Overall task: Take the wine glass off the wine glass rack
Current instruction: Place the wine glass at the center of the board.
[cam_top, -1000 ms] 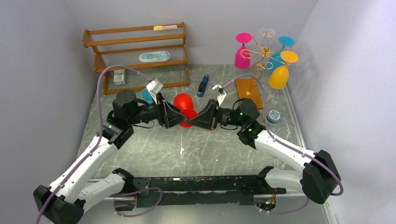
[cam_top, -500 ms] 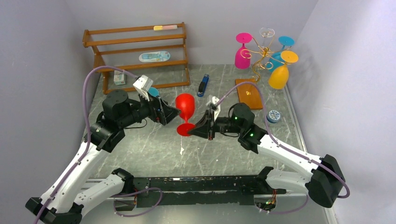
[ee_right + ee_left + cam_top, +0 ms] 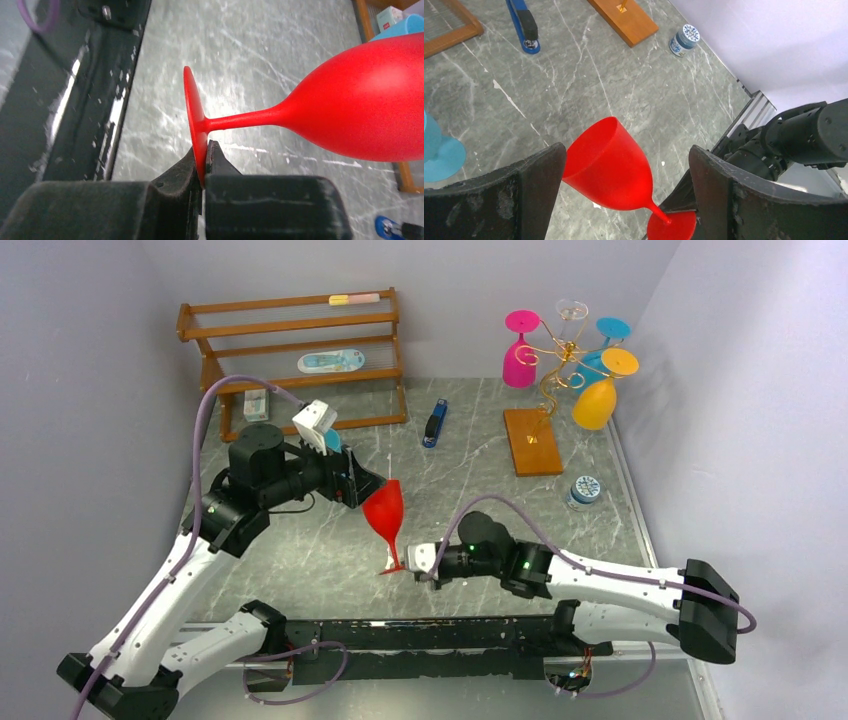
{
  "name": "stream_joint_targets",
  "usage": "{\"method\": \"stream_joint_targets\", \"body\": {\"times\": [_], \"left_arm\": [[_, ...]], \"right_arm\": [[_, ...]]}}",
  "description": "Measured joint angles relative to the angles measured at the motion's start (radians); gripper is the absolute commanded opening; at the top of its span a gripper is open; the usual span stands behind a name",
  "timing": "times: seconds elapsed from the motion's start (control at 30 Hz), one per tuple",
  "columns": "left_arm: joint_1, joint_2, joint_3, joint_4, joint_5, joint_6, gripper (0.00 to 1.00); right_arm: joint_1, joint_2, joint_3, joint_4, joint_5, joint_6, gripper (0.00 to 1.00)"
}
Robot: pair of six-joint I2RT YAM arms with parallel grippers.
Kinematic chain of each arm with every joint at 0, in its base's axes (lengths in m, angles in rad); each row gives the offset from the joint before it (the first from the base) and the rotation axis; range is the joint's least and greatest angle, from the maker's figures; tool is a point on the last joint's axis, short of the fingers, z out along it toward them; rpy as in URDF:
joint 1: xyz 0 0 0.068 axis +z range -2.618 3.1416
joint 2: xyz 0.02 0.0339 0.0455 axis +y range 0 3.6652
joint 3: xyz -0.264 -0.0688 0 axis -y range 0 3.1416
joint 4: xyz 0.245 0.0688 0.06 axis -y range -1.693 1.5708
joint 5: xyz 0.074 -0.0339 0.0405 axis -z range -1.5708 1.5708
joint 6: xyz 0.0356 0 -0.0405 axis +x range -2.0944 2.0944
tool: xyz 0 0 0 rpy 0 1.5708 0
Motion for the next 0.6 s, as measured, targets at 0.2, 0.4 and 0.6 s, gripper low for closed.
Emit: {"method": "stream_joint_targets", "body": {"times": [0.2, 0.4, 0.6], "left_arm": [[0.000, 0.041, 0.027, -0.043, 0.082, 0.054, 0.96], [0.000, 0.111, 0.076, -0.109, 0.208, 0.138, 0.90], [0.000, 0.172, 0.081, -0.138, 0.301, 0.173, 0.75]], "right_arm": [[0.068, -0.002, -0.082, -0.003, 0.133, -0.182, 0.00], [0.086, 0.000, -0.093, 0.045, 0.199, -0.293, 0.00], [0.090, 0.000, -0.094, 0.059, 0.215, -0.363, 0.00]]}}
